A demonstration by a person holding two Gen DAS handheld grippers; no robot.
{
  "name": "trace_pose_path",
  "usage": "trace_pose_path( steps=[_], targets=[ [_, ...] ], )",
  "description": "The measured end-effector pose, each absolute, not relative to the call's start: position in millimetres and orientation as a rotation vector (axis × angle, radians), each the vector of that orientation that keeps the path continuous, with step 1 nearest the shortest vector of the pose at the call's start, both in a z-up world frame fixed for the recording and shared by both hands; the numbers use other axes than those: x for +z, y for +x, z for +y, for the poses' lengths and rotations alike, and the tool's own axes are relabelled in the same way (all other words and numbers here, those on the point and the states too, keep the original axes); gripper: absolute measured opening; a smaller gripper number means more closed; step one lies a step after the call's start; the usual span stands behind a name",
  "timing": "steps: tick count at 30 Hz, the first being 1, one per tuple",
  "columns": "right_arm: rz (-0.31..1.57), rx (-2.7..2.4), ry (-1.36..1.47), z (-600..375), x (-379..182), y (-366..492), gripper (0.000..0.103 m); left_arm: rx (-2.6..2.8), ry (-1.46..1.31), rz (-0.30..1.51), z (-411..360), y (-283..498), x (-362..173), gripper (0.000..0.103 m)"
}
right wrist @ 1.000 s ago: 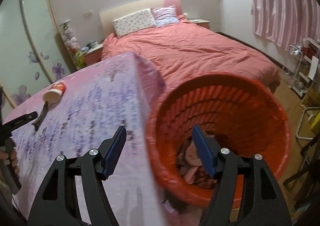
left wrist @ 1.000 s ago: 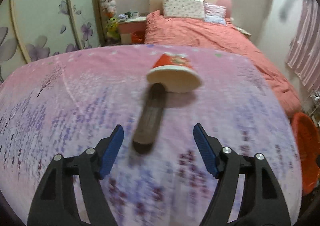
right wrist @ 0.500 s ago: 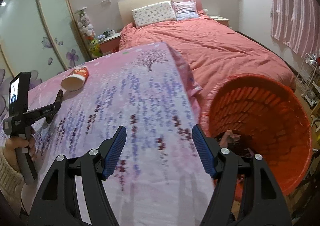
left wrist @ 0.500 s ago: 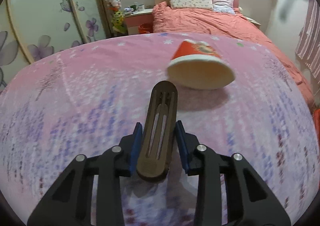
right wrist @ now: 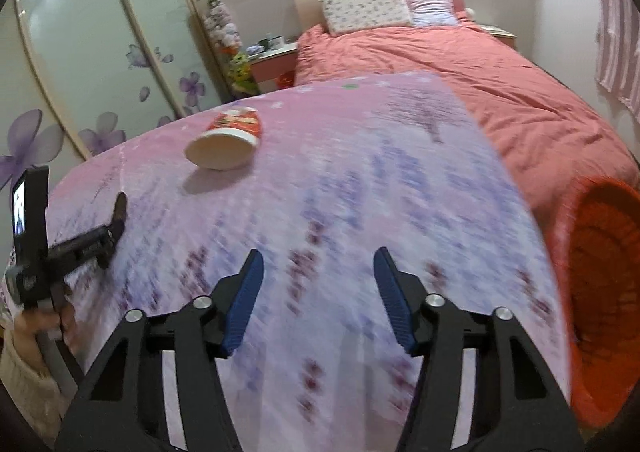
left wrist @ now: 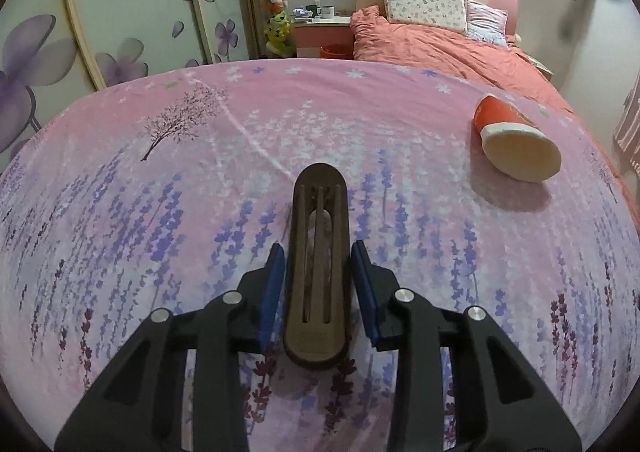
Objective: Collect trash
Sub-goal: 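Lift the brown clip with the left tool while the right tool approaches the red paper cup, then grasp the red-and-white paper cup rim with the right tool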
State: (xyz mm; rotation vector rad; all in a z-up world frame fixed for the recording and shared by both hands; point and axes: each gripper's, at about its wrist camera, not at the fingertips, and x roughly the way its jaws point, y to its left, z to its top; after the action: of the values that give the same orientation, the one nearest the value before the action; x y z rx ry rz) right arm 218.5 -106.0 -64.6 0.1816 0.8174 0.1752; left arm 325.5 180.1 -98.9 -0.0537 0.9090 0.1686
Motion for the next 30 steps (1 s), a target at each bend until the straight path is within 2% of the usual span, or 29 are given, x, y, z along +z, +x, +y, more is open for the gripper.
trace_pose_path(
  steps=[11,14,16,18,19,30],
  targets=[
    [0.823,0.194,0.168,-27,-74,314,0.044,0.147,-0.096,0.903,185,316,-102,0.035],
    [0.827,0.164,0.165,-20,-77,333,0.039,0.146,-0.097,0.903,187,314,-101,0.035],
    [0.827,0.146,0.159,-18,-78,339,0.034,0.144,-0.101,0.903,187,314,-101,0.035],
    [0.834,0.130,0.143,-17,-81,342,0.018,0.143,-0.107,0.902,187,314,-101,0.035],
    [0.840,0.126,0.138,-17,-82,342,0.014,0.143,-0.108,0.902,188,314,-101,0.035],
    [0.778,0.060,0.154,-60,-68,278,0.008,0.113,-0.149,0.892,195,312,-100,0.037]
  ],
)
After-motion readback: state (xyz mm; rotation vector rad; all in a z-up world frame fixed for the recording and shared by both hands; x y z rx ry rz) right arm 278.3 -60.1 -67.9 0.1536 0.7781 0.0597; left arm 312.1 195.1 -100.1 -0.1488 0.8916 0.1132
